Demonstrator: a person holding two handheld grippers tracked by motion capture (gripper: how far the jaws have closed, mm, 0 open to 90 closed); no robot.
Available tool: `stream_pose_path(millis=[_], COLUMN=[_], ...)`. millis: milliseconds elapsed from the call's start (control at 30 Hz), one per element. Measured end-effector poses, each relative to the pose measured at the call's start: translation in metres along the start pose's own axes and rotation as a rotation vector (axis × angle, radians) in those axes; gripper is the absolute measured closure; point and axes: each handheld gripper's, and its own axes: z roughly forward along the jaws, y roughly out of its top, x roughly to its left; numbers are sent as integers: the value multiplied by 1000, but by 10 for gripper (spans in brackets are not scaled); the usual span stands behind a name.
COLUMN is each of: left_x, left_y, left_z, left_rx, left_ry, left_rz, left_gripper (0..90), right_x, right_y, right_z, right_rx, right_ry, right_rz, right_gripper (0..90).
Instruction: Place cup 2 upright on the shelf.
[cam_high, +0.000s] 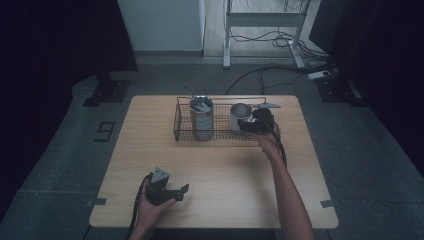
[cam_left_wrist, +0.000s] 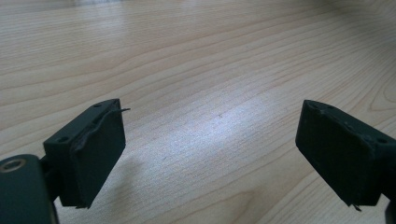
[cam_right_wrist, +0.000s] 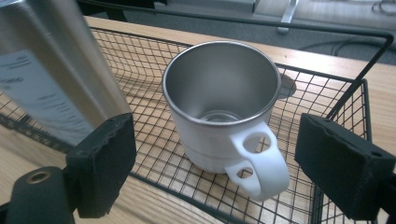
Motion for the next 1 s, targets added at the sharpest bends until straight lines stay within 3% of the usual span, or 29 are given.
stream_pose_path(millis=[133, 533, 1000], left_x=[-1, -4, 4], left_y=[0, 0, 0], left_z=[1, 3, 0], left_rx=[0, 9, 7], left_ry=[-2, 6, 28], left_rz=[2, 16, 6], left_gripper=[87, 87, 87], right_x=[1, 2, -3], right_y=[-5, -30, -78], right_z=[-6, -42, -82], right_rx=[8, -54, -90], right_ry=[10, 54, 66], right_rz=[-2, -8, 4], right_gripper=[127, 133, 147])
